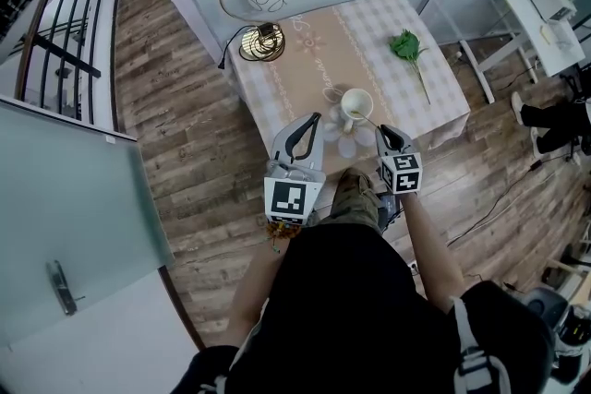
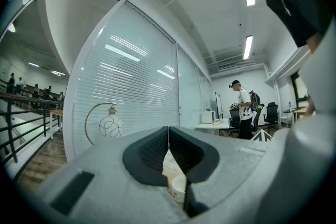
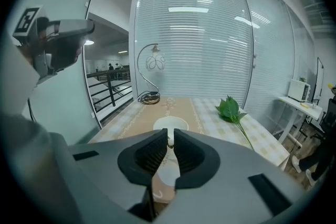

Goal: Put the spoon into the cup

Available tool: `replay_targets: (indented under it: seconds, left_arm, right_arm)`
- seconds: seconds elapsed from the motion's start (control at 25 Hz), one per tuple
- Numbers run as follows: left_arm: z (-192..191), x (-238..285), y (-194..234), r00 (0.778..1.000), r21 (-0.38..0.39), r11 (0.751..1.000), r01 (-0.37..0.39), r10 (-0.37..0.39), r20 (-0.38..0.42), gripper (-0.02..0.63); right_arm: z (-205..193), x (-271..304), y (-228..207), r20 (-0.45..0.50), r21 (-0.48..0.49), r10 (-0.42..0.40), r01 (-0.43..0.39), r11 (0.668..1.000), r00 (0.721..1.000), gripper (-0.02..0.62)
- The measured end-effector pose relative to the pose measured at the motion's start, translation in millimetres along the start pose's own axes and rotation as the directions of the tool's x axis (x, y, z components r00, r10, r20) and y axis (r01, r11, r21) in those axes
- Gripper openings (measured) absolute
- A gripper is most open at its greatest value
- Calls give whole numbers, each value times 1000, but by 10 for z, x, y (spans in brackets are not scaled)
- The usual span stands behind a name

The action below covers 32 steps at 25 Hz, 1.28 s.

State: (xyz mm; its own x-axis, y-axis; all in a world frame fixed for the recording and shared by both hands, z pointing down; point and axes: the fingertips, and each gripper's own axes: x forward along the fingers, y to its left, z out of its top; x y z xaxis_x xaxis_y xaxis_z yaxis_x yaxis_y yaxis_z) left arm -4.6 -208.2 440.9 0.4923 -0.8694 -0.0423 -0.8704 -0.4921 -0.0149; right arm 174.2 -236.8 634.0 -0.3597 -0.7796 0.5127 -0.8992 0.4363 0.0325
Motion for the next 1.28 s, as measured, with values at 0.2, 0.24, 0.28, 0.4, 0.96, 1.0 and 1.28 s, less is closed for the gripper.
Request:
replay_targets:
  seconds: [0.2,0.24,0.28,0.4,0.96,1.0,1.28]
  left_arm:
    - [-23,19,-40,1000,1,1000,6,-6,-4,18]
    - [-26,23,-54,1000,2,1000,8,-8,-5,18]
    - [-27,25,-66,1000,3,1000,10,-10,-6,17]
    - [-35,18,-95,1000,3,1000,11,-11,-9,18]
    - [-37,23,-205,1000,9,1000,28,-28,-13,17]
    - [-36,23,-205,1000,9,1000,27,-27,-13,18]
    - [-10,22,-168,1000,14,1000,21,-21,-6,17]
  right_arm:
    - [-7,-62,-47,14,11,-5,5,1000,1000,11]
    - [2,-81,-55,17,15,-6,6,1000,1000,11]
    - [14,-104,-61,22,18,-7,6,1000,1000,11]
    - [54,-192,-66,38,31,-8,6,1000,999,11]
    - [523,-404,-37,150,12,1,-2,1000,989,11]
    - [580,-419,-22,162,7,4,-6,1000,987,11]
    - [1036,-568,127,258,-49,31,-20,999,966,11]
